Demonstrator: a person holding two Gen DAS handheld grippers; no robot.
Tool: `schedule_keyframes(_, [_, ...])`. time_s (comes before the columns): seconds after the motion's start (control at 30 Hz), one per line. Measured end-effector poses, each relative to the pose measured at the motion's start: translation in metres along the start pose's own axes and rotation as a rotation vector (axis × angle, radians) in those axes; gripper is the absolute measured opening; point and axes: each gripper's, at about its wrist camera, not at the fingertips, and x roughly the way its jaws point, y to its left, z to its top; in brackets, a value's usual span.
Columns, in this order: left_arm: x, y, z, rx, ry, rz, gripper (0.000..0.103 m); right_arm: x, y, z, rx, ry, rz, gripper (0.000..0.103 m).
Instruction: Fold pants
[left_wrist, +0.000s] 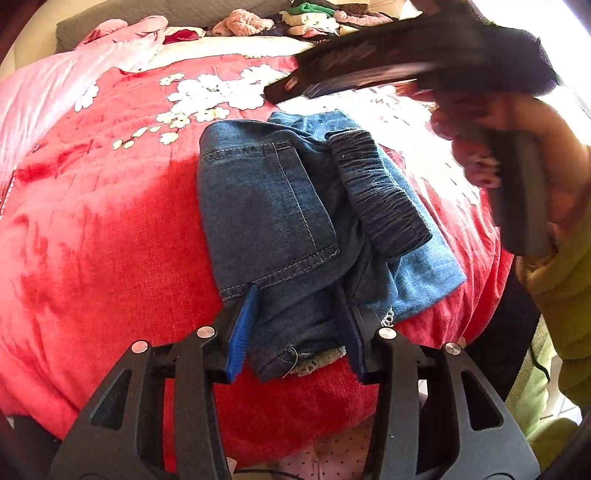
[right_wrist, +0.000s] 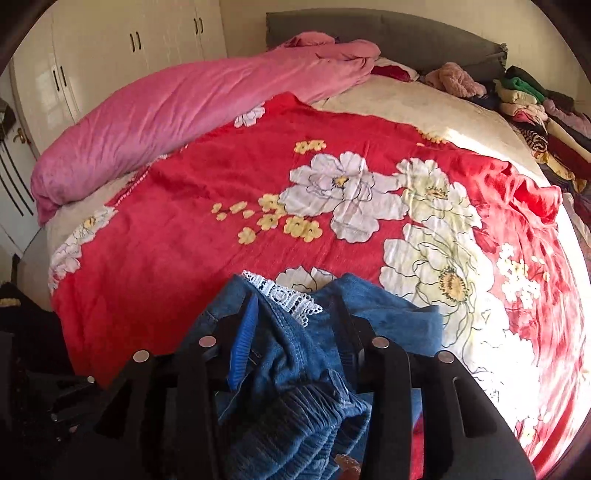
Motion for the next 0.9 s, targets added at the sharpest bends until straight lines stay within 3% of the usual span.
schedule_keyframes(0.1, [-0.005, 0.000, 0.001, -0.007, -0.008, 0.000, 0.042, -0.030, -0.009, -0.003, 0.040, -0.072, -0.013, 0.067])
schedule_keyframes(0.3, [-0.022, -0.006, 0.006, 0.003, -0.044, -0.004, 0.057, -0.079, -0.019, -0.016, 0.086, -0.166, -0.041, 0.072])
schedule_keyframes(0.37, [-0.028, -0.008, 0.008, 0.011, -0.062, -0.003, 0.064, -0.092, -0.021, -0.023, 0.106, -0.194, -0.056, 0.095])
schedule_keyframes(0.5, [-0.039, -0.012, 0.013, 0.028, -0.095, 0.011, 0.076, -0.111, -0.023, -0.039, 0.132, -0.223, -0.057, 0.094])
schedule_keyframes(0.9, [-0.052, -0.002, 0.022, -0.005, -0.141, 0.068, 0.093, -0.133, -0.041, -0.084, 0.208, -0.222, -0.092, 0.094])
